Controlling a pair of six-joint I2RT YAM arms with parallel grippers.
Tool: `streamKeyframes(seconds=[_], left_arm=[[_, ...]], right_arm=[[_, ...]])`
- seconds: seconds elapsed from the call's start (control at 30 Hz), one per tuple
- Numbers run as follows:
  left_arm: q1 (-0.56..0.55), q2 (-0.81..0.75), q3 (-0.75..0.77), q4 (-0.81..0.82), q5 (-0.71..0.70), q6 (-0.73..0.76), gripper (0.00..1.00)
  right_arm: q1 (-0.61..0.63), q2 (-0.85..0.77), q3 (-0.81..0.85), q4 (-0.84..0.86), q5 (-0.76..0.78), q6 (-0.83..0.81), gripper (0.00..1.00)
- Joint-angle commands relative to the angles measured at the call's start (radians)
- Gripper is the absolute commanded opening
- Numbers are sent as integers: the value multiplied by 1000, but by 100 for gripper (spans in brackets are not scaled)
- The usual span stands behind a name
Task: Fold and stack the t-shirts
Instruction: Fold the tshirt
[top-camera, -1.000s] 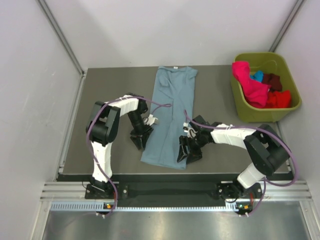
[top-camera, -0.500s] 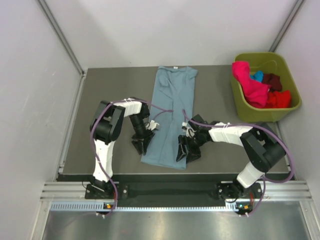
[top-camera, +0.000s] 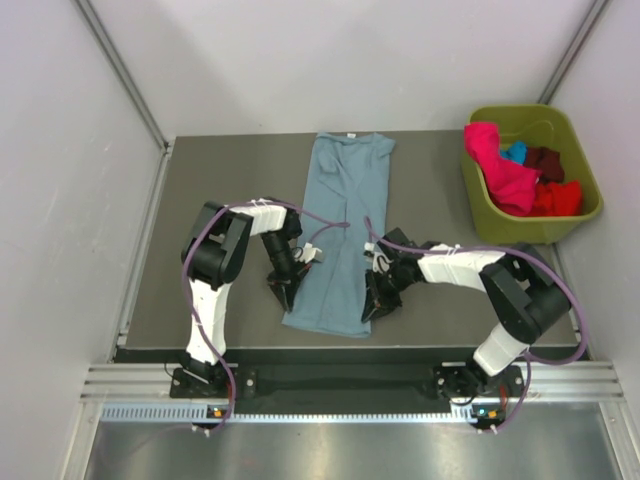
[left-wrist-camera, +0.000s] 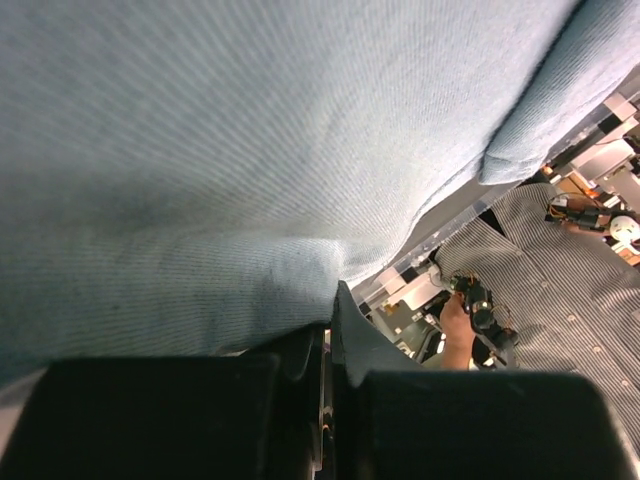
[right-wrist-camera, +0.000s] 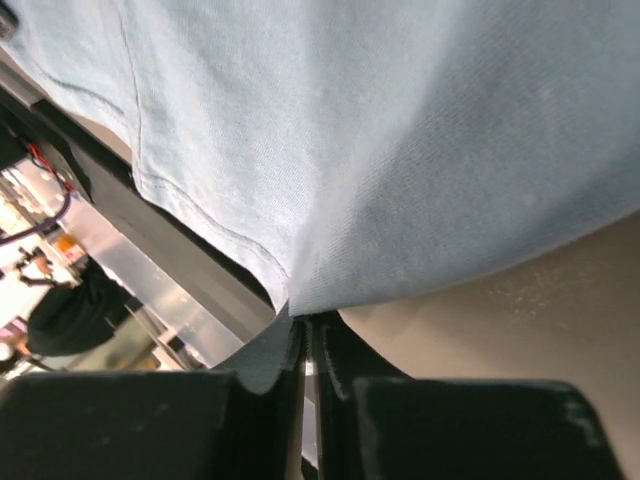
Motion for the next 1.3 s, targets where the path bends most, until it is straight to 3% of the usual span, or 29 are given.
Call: streamKeyframes(seconds=[0.0,0.33,0.73,1.13,1.27], left_arm=[[-4,-23,-5,6,51,6,0],[-6,-92,41,-8,67,-25,0],[-45,-129,264,-8,19,-44,0],[-22,-72,561,-18,-42,-30,0],[4,11,753,-110,-38,13,0]], right_arm=[[-26,-10,42,15,15,-33,0],[-123,-116,51,-79,96,-148,0],[-154,-297,119,-140,120,-280,0],[-321,-179,367,-111,114,-283,0],[-341,-91,478,-106,116,-297,0]])
